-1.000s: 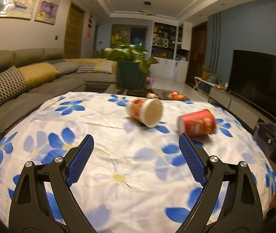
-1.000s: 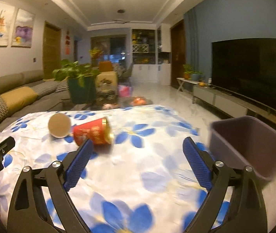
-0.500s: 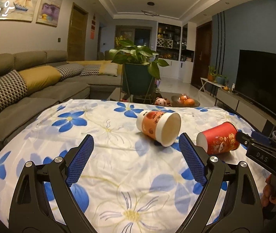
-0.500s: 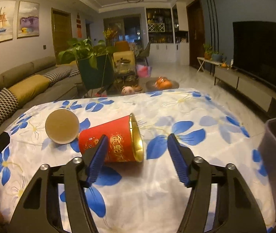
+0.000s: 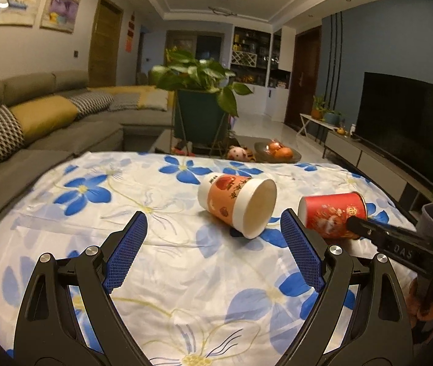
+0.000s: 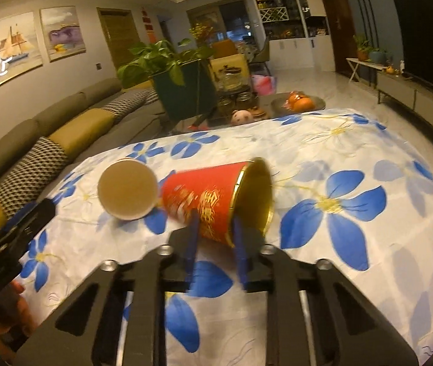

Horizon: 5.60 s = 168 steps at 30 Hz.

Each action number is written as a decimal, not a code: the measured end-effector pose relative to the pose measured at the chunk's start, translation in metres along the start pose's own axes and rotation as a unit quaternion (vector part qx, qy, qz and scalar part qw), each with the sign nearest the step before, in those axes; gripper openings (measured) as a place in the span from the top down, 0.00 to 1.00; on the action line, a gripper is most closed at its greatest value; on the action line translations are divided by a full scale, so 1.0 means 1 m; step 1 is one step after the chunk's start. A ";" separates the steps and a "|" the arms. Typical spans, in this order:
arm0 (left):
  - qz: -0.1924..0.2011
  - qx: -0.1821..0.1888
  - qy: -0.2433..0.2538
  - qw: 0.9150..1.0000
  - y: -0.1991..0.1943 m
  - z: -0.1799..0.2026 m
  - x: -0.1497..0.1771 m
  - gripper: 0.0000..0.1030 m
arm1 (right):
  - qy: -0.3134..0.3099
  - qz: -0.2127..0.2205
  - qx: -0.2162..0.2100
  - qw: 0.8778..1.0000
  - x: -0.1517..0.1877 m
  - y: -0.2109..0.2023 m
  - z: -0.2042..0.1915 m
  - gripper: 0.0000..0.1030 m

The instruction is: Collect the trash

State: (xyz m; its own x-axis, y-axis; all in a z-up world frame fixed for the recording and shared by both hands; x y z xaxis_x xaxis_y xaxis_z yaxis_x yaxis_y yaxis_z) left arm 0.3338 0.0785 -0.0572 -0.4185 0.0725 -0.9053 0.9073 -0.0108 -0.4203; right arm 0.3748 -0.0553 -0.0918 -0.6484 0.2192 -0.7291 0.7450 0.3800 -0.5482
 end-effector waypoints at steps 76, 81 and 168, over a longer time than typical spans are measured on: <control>-0.019 0.314 0.140 0.939 -0.023 0.420 -0.022 0.98 | 0.070 0.227 0.245 0.940 -0.022 -0.279 0.238 0.96; -0.019 0.329 0.138 0.934 -0.016 0.433 -0.018 0.98 | 0.073 0.228 0.244 0.940 -0.019 -0.279 0.245 0.95; 0.026 0.024 0.032 0.999 -0.219 0.083 0.054 0.06 | -0.041 0.209 0.191 0.958 0.079 -0.277 -0.010 0.05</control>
State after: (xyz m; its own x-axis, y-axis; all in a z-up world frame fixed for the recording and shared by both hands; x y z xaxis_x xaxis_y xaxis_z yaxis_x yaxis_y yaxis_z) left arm 0.1087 0.0022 -0.0192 -0.3669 0.1339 -0.9206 0.9239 -0.0634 -0.3775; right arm 0.1156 -0.1340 0.0068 -0.2776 0.2027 -0.9391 0.9504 -0.0847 -0.2993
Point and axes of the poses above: each gripper's, at about its wrist camera, not at the fingertips, and y roughly the way its jaws point, z to its right, x to its underside, the point moved 9 cm from there along y, roughly the way its jaws point, and after that the axes turned 11 degrees about y, right-handed, at the moved point
